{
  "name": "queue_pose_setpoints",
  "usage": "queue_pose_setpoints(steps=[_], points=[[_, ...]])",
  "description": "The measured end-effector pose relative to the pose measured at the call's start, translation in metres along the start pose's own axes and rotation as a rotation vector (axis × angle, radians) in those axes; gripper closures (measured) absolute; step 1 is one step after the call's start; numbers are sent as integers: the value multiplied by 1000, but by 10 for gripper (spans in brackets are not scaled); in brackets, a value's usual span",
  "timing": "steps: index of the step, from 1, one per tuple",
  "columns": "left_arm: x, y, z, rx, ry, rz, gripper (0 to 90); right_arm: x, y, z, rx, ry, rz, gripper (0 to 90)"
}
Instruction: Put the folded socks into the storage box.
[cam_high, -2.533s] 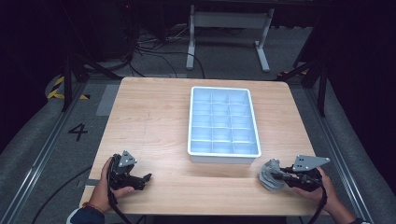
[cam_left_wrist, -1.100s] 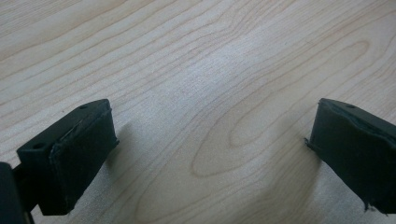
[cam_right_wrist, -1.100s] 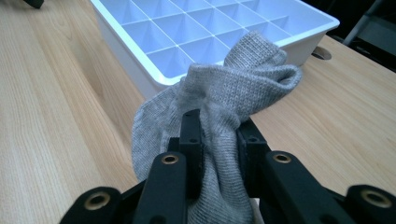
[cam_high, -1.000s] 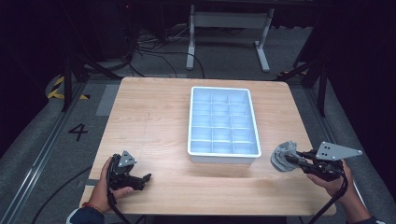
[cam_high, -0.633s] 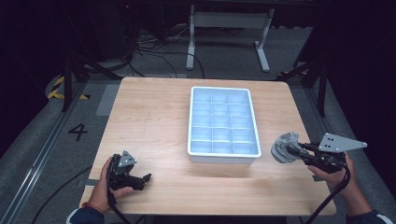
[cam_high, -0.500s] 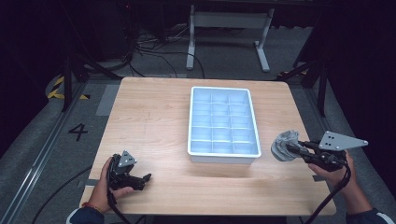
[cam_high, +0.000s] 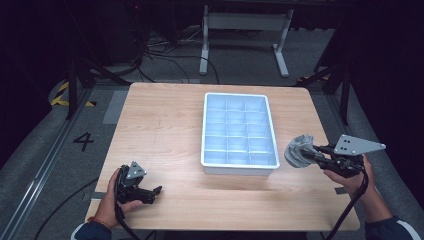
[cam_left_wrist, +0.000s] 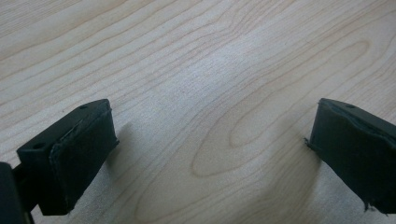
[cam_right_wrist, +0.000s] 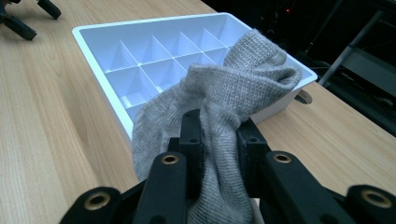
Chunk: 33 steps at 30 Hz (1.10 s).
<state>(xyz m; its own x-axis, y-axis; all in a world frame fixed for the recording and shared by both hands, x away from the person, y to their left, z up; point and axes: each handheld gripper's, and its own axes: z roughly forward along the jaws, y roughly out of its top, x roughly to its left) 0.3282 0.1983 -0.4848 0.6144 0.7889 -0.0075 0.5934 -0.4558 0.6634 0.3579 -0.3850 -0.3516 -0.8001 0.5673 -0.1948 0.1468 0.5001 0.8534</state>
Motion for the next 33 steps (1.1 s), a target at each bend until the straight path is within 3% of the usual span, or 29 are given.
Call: queue_pose_setpoints(steps=[15, 33], points=[[0, 0, 0, -1, 0, 0, 7, 4, 18, 18, -7, 32, -31, 772], [0, 0, 0, 0, 0, 0, 7, 4, 33, 54, 43, 60, -47, 773]])
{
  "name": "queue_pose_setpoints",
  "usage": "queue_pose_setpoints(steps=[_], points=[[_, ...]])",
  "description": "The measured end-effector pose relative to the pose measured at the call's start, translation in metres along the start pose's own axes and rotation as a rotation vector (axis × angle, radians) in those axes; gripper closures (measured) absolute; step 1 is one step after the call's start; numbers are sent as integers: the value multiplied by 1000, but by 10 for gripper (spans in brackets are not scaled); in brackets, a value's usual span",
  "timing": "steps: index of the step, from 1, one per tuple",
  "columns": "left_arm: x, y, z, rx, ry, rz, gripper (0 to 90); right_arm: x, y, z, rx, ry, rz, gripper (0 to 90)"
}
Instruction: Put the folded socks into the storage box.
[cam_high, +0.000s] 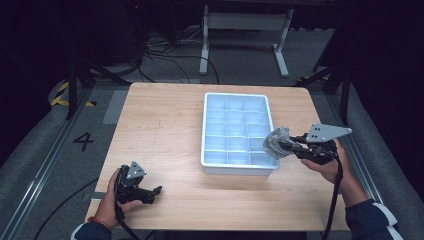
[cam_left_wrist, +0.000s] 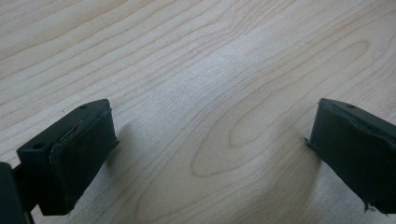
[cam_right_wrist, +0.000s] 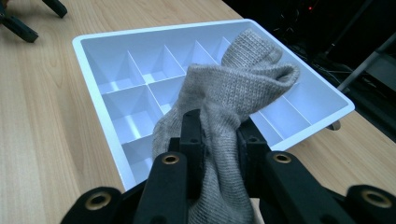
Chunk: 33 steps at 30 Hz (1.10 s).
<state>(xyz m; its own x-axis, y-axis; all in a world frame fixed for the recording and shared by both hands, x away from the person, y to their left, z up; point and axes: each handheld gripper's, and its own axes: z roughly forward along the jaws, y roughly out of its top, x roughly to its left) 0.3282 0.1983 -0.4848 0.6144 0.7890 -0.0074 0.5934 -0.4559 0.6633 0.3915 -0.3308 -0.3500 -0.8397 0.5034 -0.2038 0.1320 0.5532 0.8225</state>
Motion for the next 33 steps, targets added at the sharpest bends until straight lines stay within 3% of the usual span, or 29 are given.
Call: queue_pose_setpoints(steps=[11, 28, 33], points=[[0, 0, 0, 0, 1, 0, 7, -2, 9, 26, 31, 31, -12, 773], [0, 0, 0, 0, 0, 0, 7, -13, 8, 69, 122, 8, -13, 773], [0, 0, 0, 0, 0, 0, 7, -13, 7, 81, 204, 13, -62, 772]])
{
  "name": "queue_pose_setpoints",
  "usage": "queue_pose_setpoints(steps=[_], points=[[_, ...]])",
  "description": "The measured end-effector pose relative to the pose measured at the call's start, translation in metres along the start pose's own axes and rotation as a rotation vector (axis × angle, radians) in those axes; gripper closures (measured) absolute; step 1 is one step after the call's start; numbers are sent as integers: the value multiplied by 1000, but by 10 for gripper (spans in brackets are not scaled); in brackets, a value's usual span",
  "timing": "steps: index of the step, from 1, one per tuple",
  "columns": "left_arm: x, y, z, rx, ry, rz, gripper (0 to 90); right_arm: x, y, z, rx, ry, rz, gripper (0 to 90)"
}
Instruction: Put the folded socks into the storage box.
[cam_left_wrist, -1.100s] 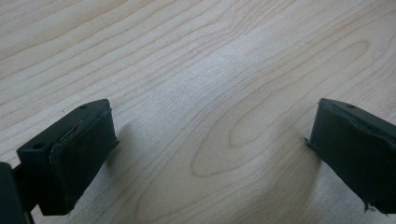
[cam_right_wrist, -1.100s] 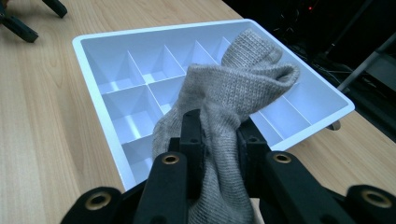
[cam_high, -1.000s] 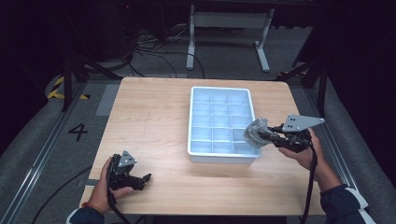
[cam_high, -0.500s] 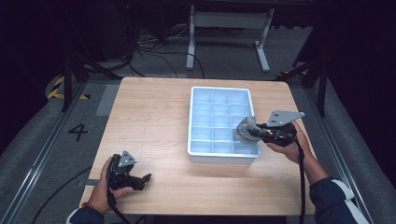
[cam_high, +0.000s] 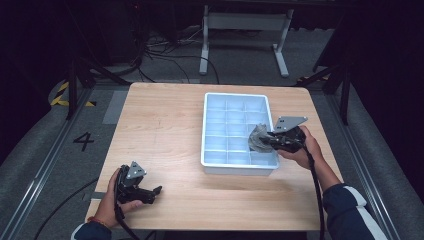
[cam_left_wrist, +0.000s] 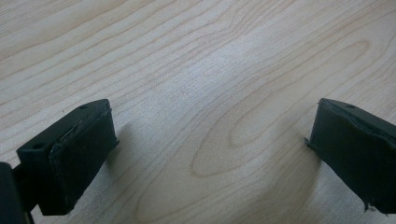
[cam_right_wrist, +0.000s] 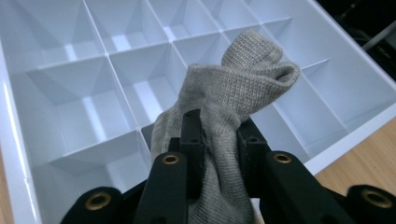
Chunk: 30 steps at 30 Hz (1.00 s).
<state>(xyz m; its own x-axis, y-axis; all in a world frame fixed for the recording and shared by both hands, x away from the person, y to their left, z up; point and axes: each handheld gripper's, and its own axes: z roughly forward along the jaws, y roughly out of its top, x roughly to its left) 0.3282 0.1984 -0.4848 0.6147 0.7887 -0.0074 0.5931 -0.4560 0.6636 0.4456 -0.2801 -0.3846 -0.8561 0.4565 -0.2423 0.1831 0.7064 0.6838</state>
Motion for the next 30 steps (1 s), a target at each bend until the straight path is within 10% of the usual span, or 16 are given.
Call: queue_pose_setpoints(steps=[13, 30], points=[[0, 0, 0, 0, 0, 0, 7, 1, 4, 27, 204, 60, -85, 770], [0, 0, 0, 1, 1, 0, 7, -6, 10, 55, 383, 160, -32, 766]])
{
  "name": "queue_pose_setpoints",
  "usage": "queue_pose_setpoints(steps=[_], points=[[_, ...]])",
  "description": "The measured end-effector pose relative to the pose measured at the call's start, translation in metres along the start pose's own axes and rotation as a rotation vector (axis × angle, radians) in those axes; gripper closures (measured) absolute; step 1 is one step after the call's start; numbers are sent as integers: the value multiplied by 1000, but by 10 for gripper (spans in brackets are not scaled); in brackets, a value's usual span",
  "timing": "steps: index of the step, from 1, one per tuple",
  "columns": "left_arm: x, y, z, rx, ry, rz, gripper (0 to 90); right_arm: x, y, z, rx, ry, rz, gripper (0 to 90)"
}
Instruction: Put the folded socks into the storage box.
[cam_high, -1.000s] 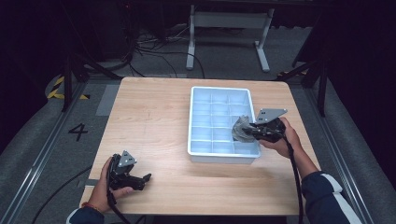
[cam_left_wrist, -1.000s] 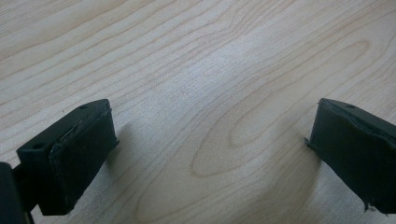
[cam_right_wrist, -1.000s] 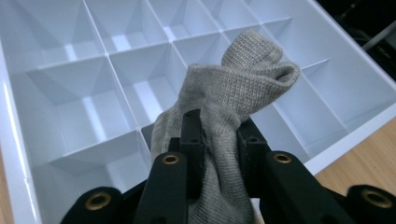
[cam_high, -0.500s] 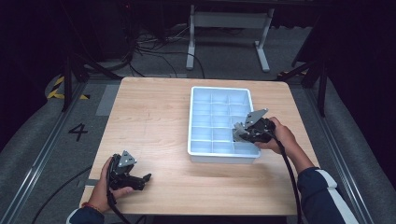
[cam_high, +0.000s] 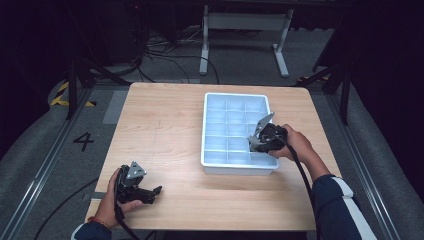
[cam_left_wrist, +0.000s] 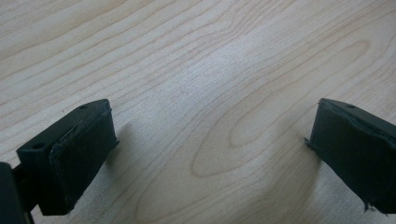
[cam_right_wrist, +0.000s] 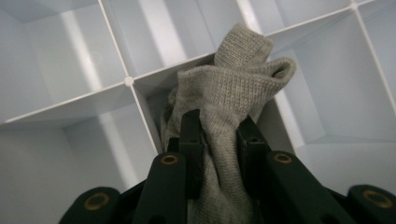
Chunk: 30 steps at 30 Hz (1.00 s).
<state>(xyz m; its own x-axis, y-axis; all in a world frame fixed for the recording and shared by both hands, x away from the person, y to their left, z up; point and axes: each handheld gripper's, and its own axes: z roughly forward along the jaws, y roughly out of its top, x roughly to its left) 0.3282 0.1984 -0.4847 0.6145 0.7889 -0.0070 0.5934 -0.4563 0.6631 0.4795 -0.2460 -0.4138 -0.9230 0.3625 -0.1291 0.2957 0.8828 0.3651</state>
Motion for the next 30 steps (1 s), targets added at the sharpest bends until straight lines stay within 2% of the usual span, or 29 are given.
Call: queue_pose_setpoints(steps=[6, 9, 12, 17, 19, 20, 21, 23, 25, 28, 30], points=[[0, 0, 0, 0, 0, 0, 7, -2, 0, 0, 6, 15, 10, 745], [0, 0, 0, -1, -1, 0, 7, -1, 0, -1, 9, -3, 22, 654], [0, 0, 0, 0, 0, 0, 7, -3, -4, -9, -33, -9, 42, 590], [0, 0, 0, 0, -1, 0, 7, -1, -13, -28, -127, -35, 63, 543], [0, 0, 0, -1, 0, 0, 7, -1, -15, -35, -173, -51, 71, 574], [0, 0, 0, -1, 0, 0, 7, -1, -15, -35, -173, -51, 71, 574], [0, 0, 0, 2, -1, 0, 8, -1, -17, -41, -218, -55, 75, 631], [0, 0, 0, -1, -1, -1, 7, -1, -17, -42, -239, -45, 76, 674], [0, 0, 0, -1, -1, 0, 7, 0, -17, -40, -241, -35, 79, 700], [0, 0, 0, -1, -1, -1, 7, -1, -13, -29, -193, -50, 80, 755], [0, 0, 0, -1, -1, -1, 7, 0, -9, -21, -160, -31, 74, 788]])
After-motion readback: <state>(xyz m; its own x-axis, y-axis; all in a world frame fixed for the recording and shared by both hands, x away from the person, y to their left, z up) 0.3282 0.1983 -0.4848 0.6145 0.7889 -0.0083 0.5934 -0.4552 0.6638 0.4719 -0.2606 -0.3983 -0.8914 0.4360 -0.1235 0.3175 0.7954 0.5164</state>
